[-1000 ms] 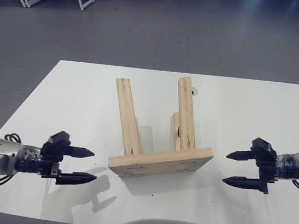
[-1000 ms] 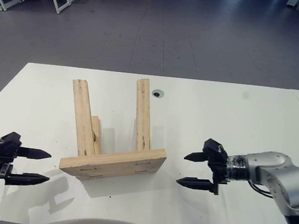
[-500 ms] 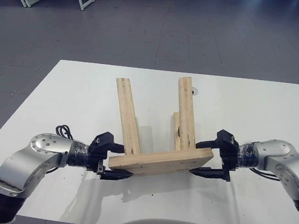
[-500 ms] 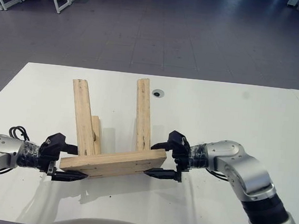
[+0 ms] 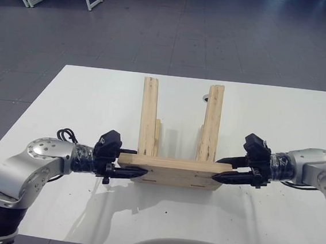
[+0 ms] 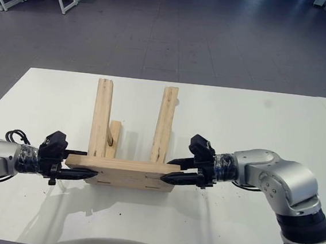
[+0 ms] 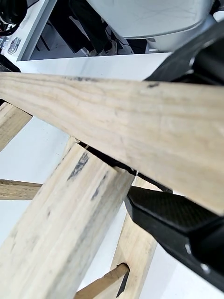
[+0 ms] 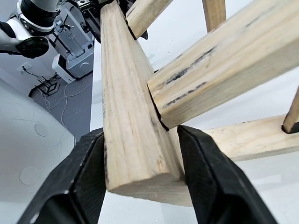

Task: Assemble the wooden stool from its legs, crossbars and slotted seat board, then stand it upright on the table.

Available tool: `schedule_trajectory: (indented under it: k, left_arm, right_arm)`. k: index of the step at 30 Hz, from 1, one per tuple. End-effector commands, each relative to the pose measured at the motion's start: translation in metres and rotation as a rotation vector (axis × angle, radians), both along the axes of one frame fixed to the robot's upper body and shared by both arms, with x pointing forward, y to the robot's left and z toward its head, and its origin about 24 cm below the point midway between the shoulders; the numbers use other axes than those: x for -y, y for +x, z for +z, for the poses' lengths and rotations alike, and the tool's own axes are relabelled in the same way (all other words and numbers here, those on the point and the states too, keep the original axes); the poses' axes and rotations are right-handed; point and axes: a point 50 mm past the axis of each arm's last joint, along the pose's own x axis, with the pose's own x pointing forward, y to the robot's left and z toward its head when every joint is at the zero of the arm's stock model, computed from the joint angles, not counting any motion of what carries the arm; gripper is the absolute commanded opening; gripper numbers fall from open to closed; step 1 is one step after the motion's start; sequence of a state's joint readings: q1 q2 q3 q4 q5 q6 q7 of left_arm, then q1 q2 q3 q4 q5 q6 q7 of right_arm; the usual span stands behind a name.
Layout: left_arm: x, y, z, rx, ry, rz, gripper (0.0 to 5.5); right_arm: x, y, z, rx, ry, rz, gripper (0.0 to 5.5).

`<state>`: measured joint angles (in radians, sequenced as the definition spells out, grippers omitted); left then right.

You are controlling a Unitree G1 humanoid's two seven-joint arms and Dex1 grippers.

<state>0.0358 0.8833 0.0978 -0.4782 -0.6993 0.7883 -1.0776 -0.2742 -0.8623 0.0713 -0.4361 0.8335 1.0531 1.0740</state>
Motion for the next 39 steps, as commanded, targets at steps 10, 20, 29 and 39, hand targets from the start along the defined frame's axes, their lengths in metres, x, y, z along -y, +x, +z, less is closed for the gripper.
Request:
schedule_trajectory:
  k: [10,20,29,39]
  left_arm:
    - [0.003,-0.001,0.072,-0.276,-0.139,-0.157,2.34]
    - [-0.001,0.044,0.105,-0.507,-0.42,-0.114,2.34]
    - [0.013,0.061,0.089,-0.764,-0.471,-0.066,2.34]
    - [0.013,0.057,0.087,-0.749,-0.451,-0.05,2.34]
  right_arm:
    - [0.004,-0.011,0.082,-0.219,0.16,0.136,2.15]
    - [0.021,0.032,0.099,-0.837,0.329,0.101,2.15]
    - [0.027,0.057,0.07,-0.915,0.337,-0.11,2.15]
    - [0.079,0.032,0.119,-0.549,0.432,-0.278,2.15]
